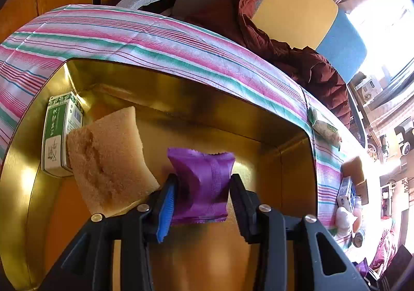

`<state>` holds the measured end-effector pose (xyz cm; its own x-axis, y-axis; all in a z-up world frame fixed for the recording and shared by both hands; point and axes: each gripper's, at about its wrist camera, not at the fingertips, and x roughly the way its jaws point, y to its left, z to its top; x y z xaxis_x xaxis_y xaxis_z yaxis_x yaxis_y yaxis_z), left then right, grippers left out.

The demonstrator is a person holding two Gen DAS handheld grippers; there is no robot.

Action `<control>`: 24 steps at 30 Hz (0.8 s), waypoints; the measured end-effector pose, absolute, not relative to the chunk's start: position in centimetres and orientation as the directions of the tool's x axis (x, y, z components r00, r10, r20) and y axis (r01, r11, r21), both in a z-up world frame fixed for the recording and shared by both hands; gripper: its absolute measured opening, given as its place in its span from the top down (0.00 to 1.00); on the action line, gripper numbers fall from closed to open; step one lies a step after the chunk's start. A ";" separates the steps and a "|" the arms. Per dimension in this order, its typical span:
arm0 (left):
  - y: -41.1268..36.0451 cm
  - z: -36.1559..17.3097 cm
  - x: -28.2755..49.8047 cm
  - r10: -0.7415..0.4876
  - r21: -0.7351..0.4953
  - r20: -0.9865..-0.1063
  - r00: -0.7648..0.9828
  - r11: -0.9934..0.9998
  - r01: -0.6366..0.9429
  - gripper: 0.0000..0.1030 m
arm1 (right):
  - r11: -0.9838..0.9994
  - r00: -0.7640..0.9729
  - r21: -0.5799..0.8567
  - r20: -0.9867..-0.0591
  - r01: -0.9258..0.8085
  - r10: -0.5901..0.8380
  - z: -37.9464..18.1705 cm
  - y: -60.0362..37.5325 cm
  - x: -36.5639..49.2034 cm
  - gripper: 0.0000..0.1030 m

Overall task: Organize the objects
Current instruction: 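Carry the purple packet into the gold tray and open the left tool, then carry the purple packet into the gold tray and open the right tool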

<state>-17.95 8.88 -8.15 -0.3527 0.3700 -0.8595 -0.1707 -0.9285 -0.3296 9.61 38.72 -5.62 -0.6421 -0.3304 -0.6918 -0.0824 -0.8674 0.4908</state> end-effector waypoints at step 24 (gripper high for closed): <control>3.6 -4.2 -7.9 0.335 -0.317 -0.767 -0.548 -0.939 -0.131 0.56 | -0.905 -0.594 0.415 -0.705 0.097 -0.387 -2.5 26.2 -3.4 0.67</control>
<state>-7.86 3.58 -4.24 -0.5479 0.3347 -0.7667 -0.1307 -0.9395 -0.3167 -3.38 26.18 -2.49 -0.5944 -0.3870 -0.7049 0.0969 -0.9046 0.4150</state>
